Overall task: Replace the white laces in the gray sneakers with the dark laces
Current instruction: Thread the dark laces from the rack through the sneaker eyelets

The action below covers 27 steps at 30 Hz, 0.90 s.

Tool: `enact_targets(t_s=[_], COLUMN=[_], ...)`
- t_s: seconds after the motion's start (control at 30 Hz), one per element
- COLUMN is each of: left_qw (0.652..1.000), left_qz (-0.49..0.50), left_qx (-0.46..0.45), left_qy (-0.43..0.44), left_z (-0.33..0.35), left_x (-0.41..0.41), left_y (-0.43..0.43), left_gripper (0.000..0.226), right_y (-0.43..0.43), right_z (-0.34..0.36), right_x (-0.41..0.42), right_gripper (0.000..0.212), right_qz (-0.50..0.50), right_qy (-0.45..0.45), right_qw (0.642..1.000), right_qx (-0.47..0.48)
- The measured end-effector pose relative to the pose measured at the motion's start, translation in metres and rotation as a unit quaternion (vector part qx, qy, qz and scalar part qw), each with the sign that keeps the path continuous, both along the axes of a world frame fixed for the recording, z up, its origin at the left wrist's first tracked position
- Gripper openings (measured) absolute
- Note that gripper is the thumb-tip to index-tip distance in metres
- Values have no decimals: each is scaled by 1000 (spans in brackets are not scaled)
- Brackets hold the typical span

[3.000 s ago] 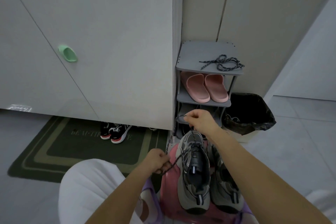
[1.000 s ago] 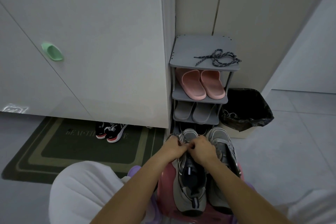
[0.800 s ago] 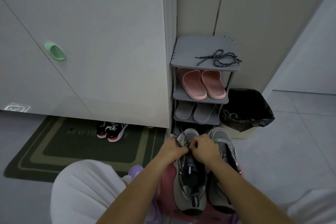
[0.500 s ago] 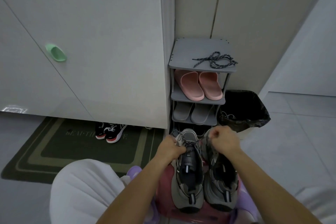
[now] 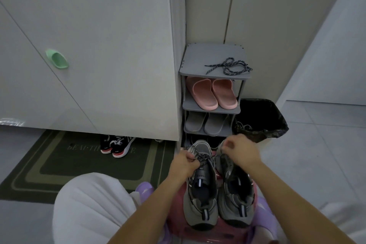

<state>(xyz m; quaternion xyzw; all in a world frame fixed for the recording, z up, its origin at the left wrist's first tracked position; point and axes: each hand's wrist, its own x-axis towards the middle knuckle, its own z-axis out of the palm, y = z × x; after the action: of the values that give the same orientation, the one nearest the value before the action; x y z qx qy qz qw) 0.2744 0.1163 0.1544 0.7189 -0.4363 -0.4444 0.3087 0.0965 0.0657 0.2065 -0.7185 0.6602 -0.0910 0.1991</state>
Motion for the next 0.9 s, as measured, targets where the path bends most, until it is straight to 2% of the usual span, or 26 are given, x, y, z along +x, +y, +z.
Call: enact_targets(t_s=[0.13, 0.23, 0.4, 0.63, 0.9], left_qw=[1000, 1000, 999, 998, 999], left_qz=[13, 4, 5, 12, 38], left_qx=[3, 2, 4, 1, 25], left_qy=[1, -15, -45, -60, -12], left_z=[-2, -2, -2, 0, -5], left_x=[0, 0, 5, 6, 4], left_y=[0, 0, -4, -5, -6], left_gripper=[20, 21, 23, 24, 25], right_y=[7, 9, 8, -1, -1], right_z=[-17, -30, -24, -12, -11], right_x=[52, 68, 60, 24, -40], right_gripper=[23, 26, 24, 20, 18], right_qz=[149, 161, 148, 71, -133], right_qy=[114, 174, 160, 109, 80], right_qw=[982, 971, 976, 991, 988], right_qx=[-10, 14, 6, 2, 23])
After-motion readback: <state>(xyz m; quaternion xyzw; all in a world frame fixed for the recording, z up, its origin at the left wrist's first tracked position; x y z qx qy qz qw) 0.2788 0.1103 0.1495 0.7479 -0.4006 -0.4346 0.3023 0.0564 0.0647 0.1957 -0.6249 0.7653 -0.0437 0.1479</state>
